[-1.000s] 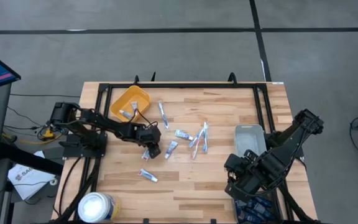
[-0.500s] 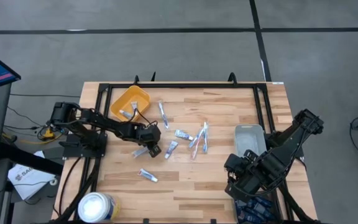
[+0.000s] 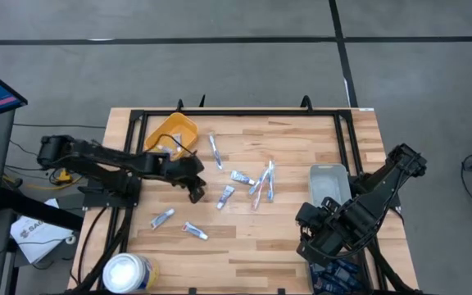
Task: Pick & Place Travel size toiletries
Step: Put the white toothpaste into the yellow bin
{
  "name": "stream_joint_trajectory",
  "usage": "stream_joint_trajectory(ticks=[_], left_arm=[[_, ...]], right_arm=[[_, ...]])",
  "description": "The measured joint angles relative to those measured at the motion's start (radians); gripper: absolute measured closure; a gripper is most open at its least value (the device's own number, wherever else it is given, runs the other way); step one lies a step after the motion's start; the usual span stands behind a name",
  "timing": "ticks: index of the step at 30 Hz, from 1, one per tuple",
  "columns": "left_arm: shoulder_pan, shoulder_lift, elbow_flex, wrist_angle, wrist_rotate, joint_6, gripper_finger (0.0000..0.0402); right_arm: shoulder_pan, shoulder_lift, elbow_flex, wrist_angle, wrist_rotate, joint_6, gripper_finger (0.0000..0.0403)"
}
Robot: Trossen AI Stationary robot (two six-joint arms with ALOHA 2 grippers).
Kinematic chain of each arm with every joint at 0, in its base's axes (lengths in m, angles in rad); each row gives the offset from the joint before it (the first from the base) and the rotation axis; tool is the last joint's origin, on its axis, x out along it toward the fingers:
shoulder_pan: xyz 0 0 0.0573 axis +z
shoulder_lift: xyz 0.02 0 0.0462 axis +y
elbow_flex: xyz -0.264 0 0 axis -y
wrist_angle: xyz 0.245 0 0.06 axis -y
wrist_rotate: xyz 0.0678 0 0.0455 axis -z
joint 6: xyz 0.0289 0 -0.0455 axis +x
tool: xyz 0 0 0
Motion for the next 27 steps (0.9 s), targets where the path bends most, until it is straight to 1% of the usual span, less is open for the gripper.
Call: stream_joint_trajectory(ticks=[3,6,10,12,14,18,22,27], left_arm=[[-0.018,-0.073,0.0,-0.111,0.019,-0.013,0.0357],[-0.041,-0.107,0.001,-0.238,0.052,-0.061,0.032],[-0.092,-0.109,0.001,-0.358,0.088,-0.091,0.0261],[-0.122,-0.1,0.002,-0.402,0.076,-0.108,0.0235],[-0.144,-0.094,0.002,-0.467,0.049,-0.134,0.0216],[-0.183,-0.062,0.002,-0.525,0.041,-0.178,0.0205],[-0.247,-0.017,0.002,-0.522,0.048,-0.187,0.0204],[-0.329,0.056,0.002,-0.518,0.064,-0.242,0.0204]], right_arm=[[0.0,0.0,0.0,0.0,0.0,-0.001,0.0182],[0.0,0.0,0.0,0.0,0.0,-0.001,0.0182],[0.0,0.0,0.0,0.0,0.0,-0.008,0.0182],[0.0,0.0,0.0,0.003,0.0,-0.017,0.0182],[0.0,0.0,0.0,0.003,0.0,-0.017,0.0182],[0.0,0.0,0.0,0.003,0.006,-0.017,0.0182],[0.0,0.0,0.0,0.006,0.007,-0.017,0.0182],[0.0,0.0,0.0,0.01,0.006,-0.017,0.0182]])
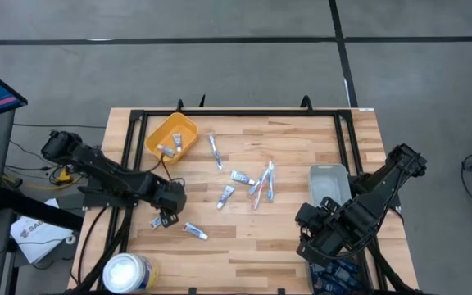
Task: Pick & Place Travel size toiletries
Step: Put the white toothpaste into the yellow bin
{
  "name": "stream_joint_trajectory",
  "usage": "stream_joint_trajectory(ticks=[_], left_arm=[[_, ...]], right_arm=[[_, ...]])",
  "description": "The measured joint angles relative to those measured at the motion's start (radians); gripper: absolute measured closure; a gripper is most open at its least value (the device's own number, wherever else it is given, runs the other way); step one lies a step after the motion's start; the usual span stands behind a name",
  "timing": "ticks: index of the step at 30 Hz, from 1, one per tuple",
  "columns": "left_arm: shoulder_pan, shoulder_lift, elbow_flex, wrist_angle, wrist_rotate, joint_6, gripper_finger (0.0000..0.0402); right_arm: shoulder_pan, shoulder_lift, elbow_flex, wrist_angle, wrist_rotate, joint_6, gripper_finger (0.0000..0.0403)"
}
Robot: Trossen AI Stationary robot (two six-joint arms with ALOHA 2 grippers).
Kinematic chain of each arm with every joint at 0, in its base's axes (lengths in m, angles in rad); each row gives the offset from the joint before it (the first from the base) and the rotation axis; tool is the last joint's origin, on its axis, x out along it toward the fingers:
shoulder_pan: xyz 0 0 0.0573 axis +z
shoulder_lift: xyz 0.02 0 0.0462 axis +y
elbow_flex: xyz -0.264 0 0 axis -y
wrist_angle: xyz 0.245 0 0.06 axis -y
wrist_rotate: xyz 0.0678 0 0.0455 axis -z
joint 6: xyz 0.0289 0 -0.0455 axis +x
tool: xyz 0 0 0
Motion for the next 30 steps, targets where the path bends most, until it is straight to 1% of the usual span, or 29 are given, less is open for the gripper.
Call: stream_joint_trajectory(ticks=[5,13,16,18,20,22,28,30], left_arm=[[-0.052,0.068,0.0,0.024,0.006,-0.024,0.0204],[-0.057,0.144,-0.011,0.077,-0.029,-0.024,0.0192],[-0.056,0.166,-0.039,0.114,0.009,-0.034,0.0194],[-0.056,0.173,-0.056,0.129,0.023,-0.067,0.0201],[-0.056,0.168,-0.065,0.136,0.024,-0.093,0.0215],[-0.057,0.156,-0.069,0.142,0.023,-0.1,0.0238],[-0.046,0.112,-0.076,0.146,0.02,-0.127,0.0346],[-0.046,0.104,-0.077,0.147,0.02,-0.127,0.035]], right_arm=[[0.0,0.0,0.0,-0.001,0.0,-0.011,0.0182],[0.0,0.0,0.0,-0.003,0.0,-0.035,0.0182],[0.0,0.0,0.0,-0.002,-0.001,-0.033,0.0182],[0.0,0.0,0.0,-0.002,-0.003,-0.029,0.0182],[0.001,0.0,0.0,-0.001,-0.003,-0.029,0.0182],[0.003,0.0,0.0,-0.002,-0.004,-0.029,0.0182],[0.014,0.0,0.0,-0.003,-0.003,-0.034,0.0182],[0.017,0.0,0.0,-0.003,-0.003,-0.034,0.0182]])
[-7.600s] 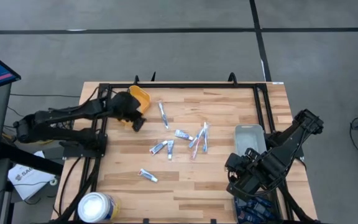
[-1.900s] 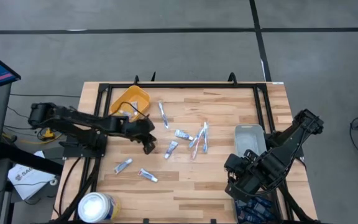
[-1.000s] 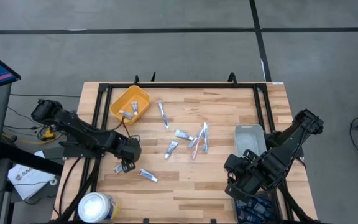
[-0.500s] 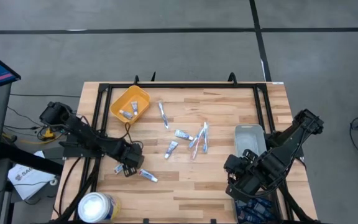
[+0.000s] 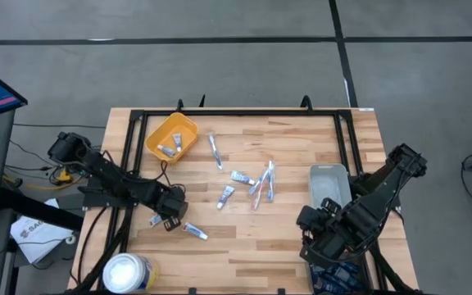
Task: Pick & Place Travel size toiletries
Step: Put the white toothpaste into the yellow bin
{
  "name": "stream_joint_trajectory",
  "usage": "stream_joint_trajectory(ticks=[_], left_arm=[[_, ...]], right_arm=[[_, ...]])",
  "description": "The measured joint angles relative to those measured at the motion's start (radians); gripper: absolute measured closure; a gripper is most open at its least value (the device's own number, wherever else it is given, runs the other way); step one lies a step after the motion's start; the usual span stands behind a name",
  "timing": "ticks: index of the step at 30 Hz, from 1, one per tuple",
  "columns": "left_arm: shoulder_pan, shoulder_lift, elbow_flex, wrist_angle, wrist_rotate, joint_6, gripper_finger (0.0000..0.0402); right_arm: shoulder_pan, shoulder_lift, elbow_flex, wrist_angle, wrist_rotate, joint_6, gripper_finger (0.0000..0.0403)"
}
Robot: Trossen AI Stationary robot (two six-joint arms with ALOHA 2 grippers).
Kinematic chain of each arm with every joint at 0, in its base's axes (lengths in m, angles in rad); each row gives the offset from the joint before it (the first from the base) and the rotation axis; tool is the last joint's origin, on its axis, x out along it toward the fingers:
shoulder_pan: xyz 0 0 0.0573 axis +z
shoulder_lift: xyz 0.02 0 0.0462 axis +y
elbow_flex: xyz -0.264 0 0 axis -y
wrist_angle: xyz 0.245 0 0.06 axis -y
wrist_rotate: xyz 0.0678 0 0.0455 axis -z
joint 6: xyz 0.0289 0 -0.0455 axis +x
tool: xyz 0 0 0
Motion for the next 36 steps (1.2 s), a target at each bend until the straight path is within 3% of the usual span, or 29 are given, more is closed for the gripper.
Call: stream_joint_trajectory(ticks=[8,14,18,21,24,30,36], left_arm=[[0.022,-0.072,0.062,0.053,-0.04,-0.019,0.035],[0.103,-0.211,0.177,0.222,-0.341,0.119,0.035],[0.212,-0.287,0.238,0.251,-0.601,0.351,0.035],[0.343,-0.317,0.256,0.251,-0.698,0.534,0.035],[0.514,-0.323,0.256,0.234,-0.674,0.647,0.035],[0.839,-0.294,0.227,0.197,-0.504,0.74,0.035],[1.038,-0.229,0.202,0.207,-0.408,0.792,0.0349]], right_arm=[[0.003,0.0,0.0,-0.001,0.0,0.0,0.0182],[0.003,0.0,0.0,-0.001,0.0,0.0,0.0182],[0.003,0.0,0.0,0.0,0.001,0.0,0.0182],[0.003,0.0,0.0,0.0,0.001,0.001,0.0182],[0.003,0.0,0.0,0.002,0.001,0.007,0.0182],[0.003,0.0,0.0,0.012,0.002,0.007,0.0182],[0.003,0.0,0.0,0.015,0.002,0.008,0.0182]])
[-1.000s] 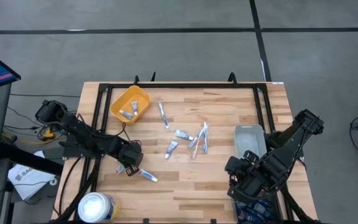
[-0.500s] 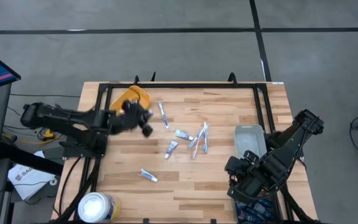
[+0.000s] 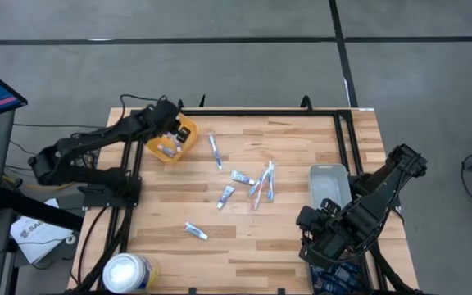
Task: Pick & Place Travel size toiletries
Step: Put the white toothpaste into the yellow bin
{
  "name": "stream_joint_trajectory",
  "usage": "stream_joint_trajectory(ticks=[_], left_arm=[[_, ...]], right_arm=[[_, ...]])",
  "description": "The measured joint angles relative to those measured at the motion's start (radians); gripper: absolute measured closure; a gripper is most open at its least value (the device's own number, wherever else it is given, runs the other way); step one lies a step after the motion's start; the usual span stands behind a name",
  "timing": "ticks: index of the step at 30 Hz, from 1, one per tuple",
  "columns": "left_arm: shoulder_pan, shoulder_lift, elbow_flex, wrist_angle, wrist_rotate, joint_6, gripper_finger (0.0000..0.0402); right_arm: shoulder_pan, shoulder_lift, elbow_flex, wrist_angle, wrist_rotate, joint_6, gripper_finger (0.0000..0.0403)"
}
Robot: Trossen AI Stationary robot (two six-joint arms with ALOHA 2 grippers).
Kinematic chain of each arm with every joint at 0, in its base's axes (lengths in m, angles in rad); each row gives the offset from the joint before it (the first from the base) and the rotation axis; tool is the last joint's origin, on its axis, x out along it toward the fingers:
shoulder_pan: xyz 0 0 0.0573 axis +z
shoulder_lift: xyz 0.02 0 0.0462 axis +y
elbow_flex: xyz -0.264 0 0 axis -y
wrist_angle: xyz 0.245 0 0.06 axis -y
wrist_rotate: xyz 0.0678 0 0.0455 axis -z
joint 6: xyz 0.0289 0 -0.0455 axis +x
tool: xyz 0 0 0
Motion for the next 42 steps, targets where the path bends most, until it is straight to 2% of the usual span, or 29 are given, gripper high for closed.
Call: stream_joint_trajectory(ticks=[3,7,20,25,29,33,37,42], left_arm=[[0.052,0.035,-0.026,-0.001,0.051,0.002,0.0348],[0.053,0.057,-0.039,0.003,0.027,0.027,0.0339],[0.053,0.057,-0.039,0.002,0.022,0.028,0.0242],[0.022,-0.003,-0.015,0.008,0.175,0.024,0.0211],[-0.065,-0.097,-0.007,0.036,0.37,0.056,0.0205],[-0.228,-0.171,-0.02,0.023,0.509,0.081,0.0208],[-0.445,-0.191,-0.071,0.016,0.535,0.081,0.0204],[-0.708,-0.143,-0.162,0.019,0.495,0.05,0.0193]], right_arm=[[0.0,0.0,0.0,0.0,0.0,0.013,0.0182],[0.0,0.0,0.0,0.0,0.0,0.026,0.0182],[-0.001,0.0,0.0,0.0,0.0,0.026,0.0182],[-0.001,0.0,0.0,0.0,0.0,0.026,0.0182],[-0.001,0.0,0.0,0.0,0.0,0.026,0.0182],[-0.001,0.0,0.0,0.0,0.002,0.026,0.0182],[-0.001,0.0,0.0,0.0,0.019,0.026,0.0182],[-0.001,0.0,0.0,-0.001,0.028,0.025,0.0182]])
